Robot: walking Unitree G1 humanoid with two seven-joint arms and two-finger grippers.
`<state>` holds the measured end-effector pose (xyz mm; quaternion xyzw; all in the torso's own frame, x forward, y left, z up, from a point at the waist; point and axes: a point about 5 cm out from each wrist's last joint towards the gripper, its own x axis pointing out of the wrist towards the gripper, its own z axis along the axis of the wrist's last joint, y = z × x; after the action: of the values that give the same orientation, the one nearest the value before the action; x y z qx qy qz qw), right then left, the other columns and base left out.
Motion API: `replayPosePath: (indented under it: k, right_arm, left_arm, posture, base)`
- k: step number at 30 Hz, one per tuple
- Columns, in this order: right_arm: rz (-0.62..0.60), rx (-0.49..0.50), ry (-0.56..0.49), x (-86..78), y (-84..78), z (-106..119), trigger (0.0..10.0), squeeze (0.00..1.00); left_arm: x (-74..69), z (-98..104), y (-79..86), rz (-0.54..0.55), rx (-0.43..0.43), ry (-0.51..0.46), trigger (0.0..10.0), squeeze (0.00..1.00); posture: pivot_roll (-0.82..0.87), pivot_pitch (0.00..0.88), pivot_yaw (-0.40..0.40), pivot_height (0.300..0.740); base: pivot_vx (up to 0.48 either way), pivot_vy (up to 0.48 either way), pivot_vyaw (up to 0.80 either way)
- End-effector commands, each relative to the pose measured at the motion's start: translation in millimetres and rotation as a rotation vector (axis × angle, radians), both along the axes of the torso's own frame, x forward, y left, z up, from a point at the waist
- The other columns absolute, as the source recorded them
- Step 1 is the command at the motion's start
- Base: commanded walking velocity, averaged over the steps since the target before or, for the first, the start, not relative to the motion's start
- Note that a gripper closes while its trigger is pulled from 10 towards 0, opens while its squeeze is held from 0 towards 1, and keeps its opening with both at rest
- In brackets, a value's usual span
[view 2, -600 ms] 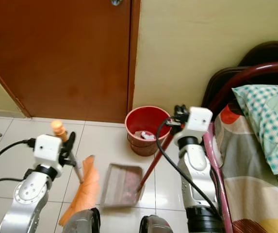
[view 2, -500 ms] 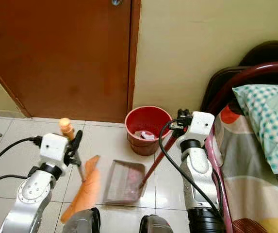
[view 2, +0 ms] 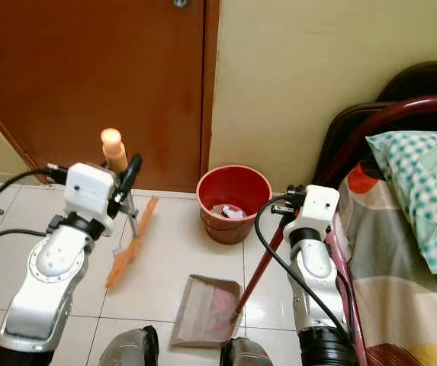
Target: Sweep floor
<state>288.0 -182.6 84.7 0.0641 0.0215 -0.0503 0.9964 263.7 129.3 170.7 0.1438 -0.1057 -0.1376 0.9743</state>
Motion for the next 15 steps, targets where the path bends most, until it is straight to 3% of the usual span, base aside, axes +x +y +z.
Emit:
replayPosePath:
  k: [1, 8, 13, 15]
  right_arm:
    - [-0.015, -0.004, -0.048, 5.5, -3.6, 9, 10.0, 0.0]
    - [-0.012, -0.007, -0.048, 6.4, -6.1, 9, 10.0, 0.0]
    - [0.003, 0.001, -0.028, -0.4, -13.0, 5, 10.0, 0.0]
    - [0.009, -0.002, -0.025, -2.1, -14.5, 5, 10.0, 0.0]
  left_arm:
    - [1.8, 27, 4.8, 0.039, 0.015, -0.131, 10.0, 0.0]
    - [13.8, 28, 36.9, 0.177, 0.081, -0.16, 10.0, 0.0]
    - [31.2, 21, 79.0, 0.351, 0.093, -0.143, 10.0, 0.0]
    - [34.1, 18, 84.7, 0.371, 0.099, -0.133, 10.0, 0.0]
  posture:
    - [0.08, 0.109, -0.043, 0.74]
    - [0.07, 0.109, -0.045, 0.74]
    - [0.06, 0.13, -0.062, 0.74]
    - [0.05, 0.134, -0.065, 0.74]
  base:
    - [0.0, 0.0, 0.0]
    - [0.0, 0.0, 0.0]
    - [0.0, 0.0, 0.0]
    - [0.0, 0.0, 0.0]
